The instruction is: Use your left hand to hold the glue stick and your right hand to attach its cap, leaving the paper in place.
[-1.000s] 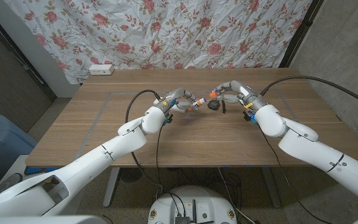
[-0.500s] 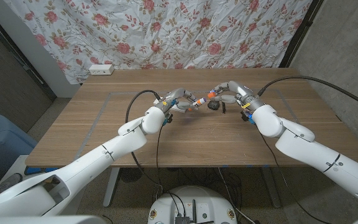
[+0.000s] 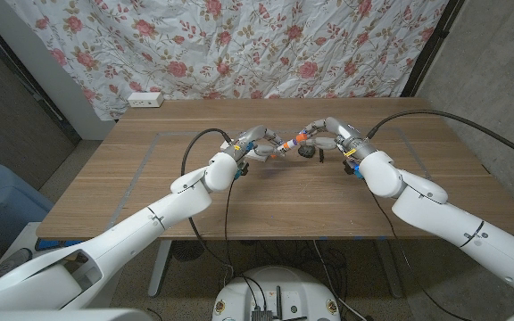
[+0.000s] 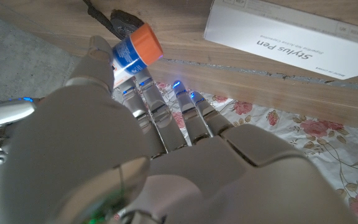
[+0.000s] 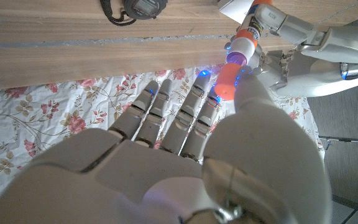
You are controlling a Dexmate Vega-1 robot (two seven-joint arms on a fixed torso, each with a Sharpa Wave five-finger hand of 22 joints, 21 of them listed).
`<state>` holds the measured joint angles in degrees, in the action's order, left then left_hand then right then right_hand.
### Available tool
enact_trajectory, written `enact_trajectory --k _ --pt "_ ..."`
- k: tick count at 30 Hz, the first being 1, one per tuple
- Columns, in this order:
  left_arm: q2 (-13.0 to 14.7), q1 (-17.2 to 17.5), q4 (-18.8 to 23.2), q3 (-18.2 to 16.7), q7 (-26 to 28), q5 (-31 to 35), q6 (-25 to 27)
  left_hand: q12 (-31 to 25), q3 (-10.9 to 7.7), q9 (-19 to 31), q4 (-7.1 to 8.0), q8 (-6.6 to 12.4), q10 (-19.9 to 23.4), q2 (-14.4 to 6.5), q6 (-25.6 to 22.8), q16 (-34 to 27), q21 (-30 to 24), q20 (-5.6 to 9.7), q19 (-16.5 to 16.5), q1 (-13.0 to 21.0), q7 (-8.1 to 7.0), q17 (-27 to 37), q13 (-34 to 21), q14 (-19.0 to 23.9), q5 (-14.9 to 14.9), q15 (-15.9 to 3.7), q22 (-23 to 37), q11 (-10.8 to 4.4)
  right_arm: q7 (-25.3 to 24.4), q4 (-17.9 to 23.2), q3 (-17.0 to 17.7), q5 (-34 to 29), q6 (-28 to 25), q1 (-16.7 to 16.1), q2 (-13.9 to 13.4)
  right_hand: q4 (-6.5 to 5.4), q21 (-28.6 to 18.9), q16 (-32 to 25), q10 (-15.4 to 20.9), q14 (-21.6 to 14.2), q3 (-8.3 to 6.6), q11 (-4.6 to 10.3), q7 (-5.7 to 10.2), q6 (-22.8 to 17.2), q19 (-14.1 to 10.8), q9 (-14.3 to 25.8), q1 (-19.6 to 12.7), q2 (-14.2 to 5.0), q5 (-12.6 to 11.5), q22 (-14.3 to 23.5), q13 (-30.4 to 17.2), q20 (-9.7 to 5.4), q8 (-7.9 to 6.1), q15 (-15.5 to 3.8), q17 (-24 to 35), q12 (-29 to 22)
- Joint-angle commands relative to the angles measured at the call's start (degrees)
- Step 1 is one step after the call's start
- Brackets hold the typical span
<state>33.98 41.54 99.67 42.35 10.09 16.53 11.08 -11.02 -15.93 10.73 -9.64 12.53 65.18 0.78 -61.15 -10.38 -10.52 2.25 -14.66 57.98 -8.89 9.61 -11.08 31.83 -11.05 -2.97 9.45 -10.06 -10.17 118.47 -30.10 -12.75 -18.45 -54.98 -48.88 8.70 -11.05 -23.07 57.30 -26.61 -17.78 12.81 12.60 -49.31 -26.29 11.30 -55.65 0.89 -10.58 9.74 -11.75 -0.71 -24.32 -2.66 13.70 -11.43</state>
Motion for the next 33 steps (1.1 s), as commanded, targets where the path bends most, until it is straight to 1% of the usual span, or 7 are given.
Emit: enact_trajectory --k 1,22,33 --pt "-0.2 0.2 0.2 0.1 0.3 0.0 0.2 -0.3 -1.14 0.5 0.59 0.21 3.0 -3.7 -3.0 0.2 -0.3 0.57 -0.1 -2.5 -2.72 0.0 -0.2 0.4 -0.2 -8.72 0.2 -2.88 0.3 -0.4 -0.4 0.3 -0.3 0.2 0.5 0.03 -0.3 -0.1 0.0 -0.2 0.10 -0.04 0.06 -0.3 -0.5 0.1 -0.2 -0.57 -0.1 0.1 -0.2 -0.13 0.00 -7.65 0.2 0.0" --pt "0.1 0.4 0.6 0.0 0.1 0.0 0.4 -0.3 -1.57 0.5 0.53 0.18 3.1 -3.8 -3.1 0.2 -0.3 0.54 -0.1 -2.9 -2.88 0.0 -0.2 0.4 -0.2 -8.84 0.2 -2.87 0.0 -1.0 -1.3 0.0 -0.2 0.7 1.1 0.04 -0.3 -0.1 -0.1 -0.2 0.32 -0.05 0.06 -0.3 -0.6 0.1 -0.1 -0.51 -0.1 0.1 -0.2 -0.06 0.17 -7.53 0.2 0.0" --pt "0.2 0.6 0.6 -0.1 0.2 -0.1 0.3 -0.3 -1.87 0.5 0.41 0.14 3.1 -3.7 -3.0 0.3 -0.2 0.54 -0.1 -3.1 -2.66 0.0 -0.2 0.4 -0.2 -8.83 0.2 -2.88 0.2 -0.9 -1.6 -0.2 -0.2 0.9 1.1 0.07 -0.3 -0.1 -0.2 -0.2 0.40 -0.05 0.06 -0.3 -0.5 0.1 -0.2 -0.59 -0.1 0.1 -0.2 0.00 0.28 -7.55 0.2 0.1"
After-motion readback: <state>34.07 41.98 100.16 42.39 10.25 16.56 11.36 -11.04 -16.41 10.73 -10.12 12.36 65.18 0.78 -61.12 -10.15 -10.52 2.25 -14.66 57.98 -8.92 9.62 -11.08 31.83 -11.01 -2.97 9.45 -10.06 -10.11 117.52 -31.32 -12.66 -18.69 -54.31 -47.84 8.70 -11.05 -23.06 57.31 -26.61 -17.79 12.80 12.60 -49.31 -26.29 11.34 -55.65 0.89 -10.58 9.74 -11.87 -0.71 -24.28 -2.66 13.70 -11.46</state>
